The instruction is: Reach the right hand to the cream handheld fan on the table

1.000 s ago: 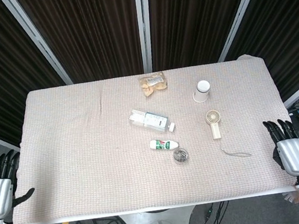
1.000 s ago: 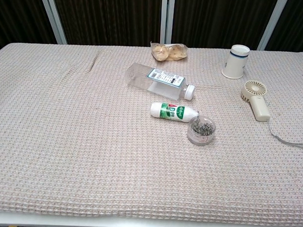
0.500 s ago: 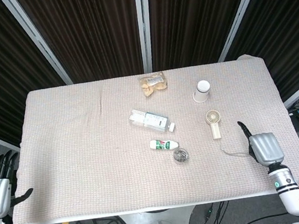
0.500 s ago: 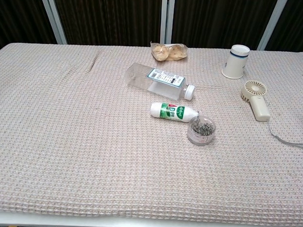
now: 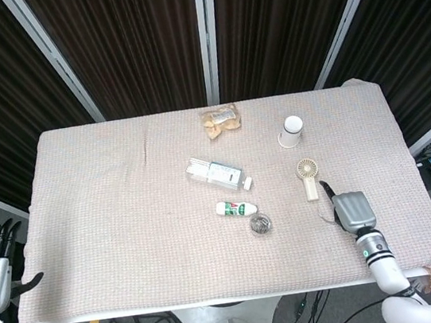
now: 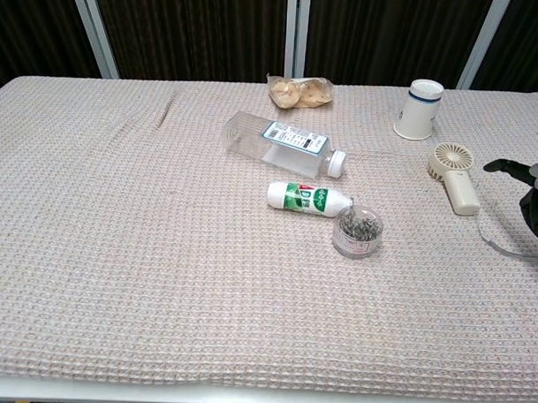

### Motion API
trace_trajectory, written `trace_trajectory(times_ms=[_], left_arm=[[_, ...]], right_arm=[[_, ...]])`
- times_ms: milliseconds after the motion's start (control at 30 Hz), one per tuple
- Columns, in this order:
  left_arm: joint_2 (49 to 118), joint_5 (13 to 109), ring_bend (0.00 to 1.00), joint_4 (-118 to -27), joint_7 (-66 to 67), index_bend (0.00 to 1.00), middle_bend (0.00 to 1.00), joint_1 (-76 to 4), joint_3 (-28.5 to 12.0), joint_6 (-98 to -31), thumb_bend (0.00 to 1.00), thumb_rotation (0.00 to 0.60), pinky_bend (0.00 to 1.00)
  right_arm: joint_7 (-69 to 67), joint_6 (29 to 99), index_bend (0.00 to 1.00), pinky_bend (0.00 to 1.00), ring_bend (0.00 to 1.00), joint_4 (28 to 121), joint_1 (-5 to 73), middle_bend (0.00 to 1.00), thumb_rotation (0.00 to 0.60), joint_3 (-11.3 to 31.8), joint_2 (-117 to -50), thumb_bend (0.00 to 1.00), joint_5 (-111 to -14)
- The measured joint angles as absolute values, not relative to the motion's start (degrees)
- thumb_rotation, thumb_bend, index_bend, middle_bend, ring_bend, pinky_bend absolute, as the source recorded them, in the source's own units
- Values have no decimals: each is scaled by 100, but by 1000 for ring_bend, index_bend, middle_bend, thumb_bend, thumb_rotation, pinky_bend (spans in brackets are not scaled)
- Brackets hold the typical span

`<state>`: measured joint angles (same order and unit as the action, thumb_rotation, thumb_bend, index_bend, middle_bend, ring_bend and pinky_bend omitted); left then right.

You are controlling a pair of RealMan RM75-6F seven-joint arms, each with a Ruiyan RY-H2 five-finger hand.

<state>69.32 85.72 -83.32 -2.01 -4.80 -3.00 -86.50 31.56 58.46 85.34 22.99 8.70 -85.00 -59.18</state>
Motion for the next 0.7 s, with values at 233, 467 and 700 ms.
trace_trajectory(times_ms=[233, 467, 700], left_arm=[[6945, 8555, 0, -8274, -264, 37, 0, -473, -306, -8651, 32, 600, 127], [6953, 8561, 0, -8213, -321, 37, 0, -455, -295, -8668, 32, 600, 127], [6938, 8572, 0, -8206, -334, 37, 0, -447, -292, -8682, 32, 600, 127]], right_arm=[[3320, 5693, 0, 760, 819, 8455, 2560, 868, 600, 921, -8629, 1000, -5605], [3523, 5637, 0, 760, 819, 8476, 2758, 869, 600, 936, -8677, 1000, -5186], [3580, 5620, 0, 760, 819, 8440, 2890, 870, 600, 855, -8706, 1000, -4957]])
